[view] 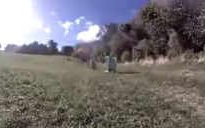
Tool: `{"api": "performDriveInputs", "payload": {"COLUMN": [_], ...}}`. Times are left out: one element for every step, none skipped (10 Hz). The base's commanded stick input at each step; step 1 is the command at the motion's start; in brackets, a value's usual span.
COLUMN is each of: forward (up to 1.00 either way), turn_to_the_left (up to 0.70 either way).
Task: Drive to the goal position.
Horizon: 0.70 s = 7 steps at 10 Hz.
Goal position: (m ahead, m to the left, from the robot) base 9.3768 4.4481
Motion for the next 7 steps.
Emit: {"api": "performDriveInputs", "payload": {"forward": [0.50,0.50,0.50,0.50,0.50,0.50,0.50], "turn_to_the_left": [0.48,0.50,0.50,0.50,0.40,0.25,0.00]}}
